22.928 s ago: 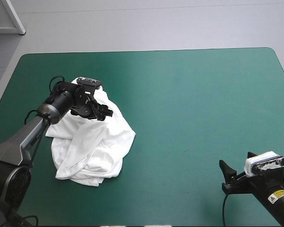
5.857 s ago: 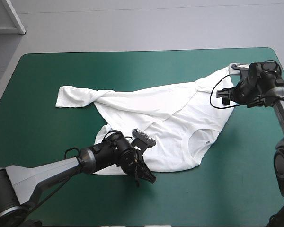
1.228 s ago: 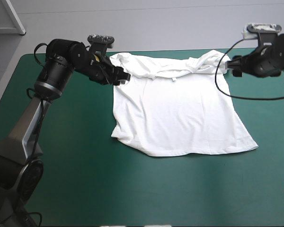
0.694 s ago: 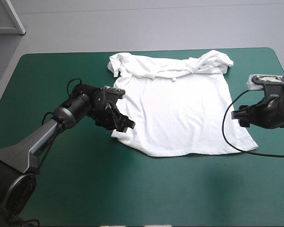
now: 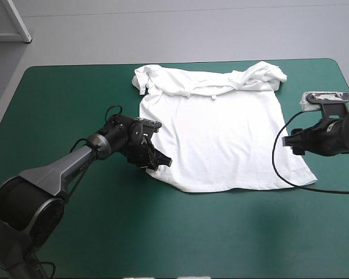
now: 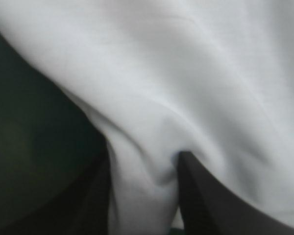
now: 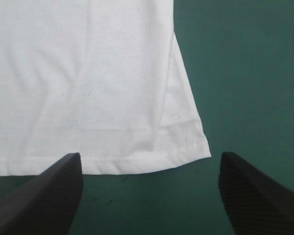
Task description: Fold the cloth
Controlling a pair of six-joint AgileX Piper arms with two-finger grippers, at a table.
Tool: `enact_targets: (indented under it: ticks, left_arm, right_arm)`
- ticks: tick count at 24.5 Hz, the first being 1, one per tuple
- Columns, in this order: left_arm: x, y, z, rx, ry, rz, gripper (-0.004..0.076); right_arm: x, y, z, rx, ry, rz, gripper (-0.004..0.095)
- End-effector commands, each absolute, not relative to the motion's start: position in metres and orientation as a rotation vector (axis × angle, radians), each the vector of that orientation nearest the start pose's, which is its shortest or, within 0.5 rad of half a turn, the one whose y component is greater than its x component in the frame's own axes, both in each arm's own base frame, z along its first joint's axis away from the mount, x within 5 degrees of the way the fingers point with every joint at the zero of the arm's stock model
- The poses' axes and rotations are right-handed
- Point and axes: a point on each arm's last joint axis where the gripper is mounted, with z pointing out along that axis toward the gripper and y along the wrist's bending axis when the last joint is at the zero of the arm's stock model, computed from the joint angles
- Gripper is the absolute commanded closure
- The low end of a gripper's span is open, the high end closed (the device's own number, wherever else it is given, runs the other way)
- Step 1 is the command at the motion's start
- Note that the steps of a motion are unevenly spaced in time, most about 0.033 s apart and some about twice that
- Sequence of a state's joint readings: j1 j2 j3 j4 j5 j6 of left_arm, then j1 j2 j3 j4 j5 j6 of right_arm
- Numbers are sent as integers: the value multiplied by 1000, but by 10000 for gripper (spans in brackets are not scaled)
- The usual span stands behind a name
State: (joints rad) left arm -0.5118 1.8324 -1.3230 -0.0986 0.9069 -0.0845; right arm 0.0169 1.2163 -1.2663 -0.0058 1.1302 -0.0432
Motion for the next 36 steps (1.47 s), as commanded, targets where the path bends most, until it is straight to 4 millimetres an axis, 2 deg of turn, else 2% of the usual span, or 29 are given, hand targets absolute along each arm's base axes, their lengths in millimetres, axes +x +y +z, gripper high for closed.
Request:
enact_targets:
  ticks: [1, 5, 8, 12, 17, 19, 25, 28, 30, 34, 35, 36]
  left_arm:
    - [315, -199, 224, 539, 2847, -303, 549]
    - [314, -198, 224, 553, 2853, -286, 733]
    - [313, -198, 224, 558, 2868, -282, 734]
    - [311, -196, 234, 560, 2839, -283, 734]
    - [303, -188, 264, 549, 2751, -266, 734]
    - [296, -182, 285, 538, 2692, -289, 734]
    - [276, -170, 322, 525, 2613, -306, 734]
    - [272, -166, 328, 502, 2605, -301, 734]
    - [272, -166, 329, 500, 2605, -302, 734]
    - [271, -165, 328, 481, 2620, -303, 734]
    - [271, -165, 328, 481, 2620, -303, 734]
    - [271, -165, 328, 482, 2620, -300, 734]
  right_arm:
    - [243, 0, 381, -56, 2503, -61, 198]
    - [259, -2, 356, -59, 2592, -75, 198]
    - [278, -2, 324, -70, 2666, -82, 198]
    - [294, -11, 297, 1, 2748, -57, 198]
    - [304, -28, 280, 105, 2777, 0, 224]
    - [311, -35, 267, 128, 2813, 5, 276]
    - [320, -34, 227, 166, 2956, 47, 278]
    - [311, -31, 207, 203, 2983, 95, 297]
    - [305, -28, 198, 198, 3002, 120, 395]
    - [296, -24, 182, 187, 3012, 171, 819]
    - [295, -23, 180, 178, 3013, 182, 900]
    - [294, -23, 179, 169, 3009, 193, 920]
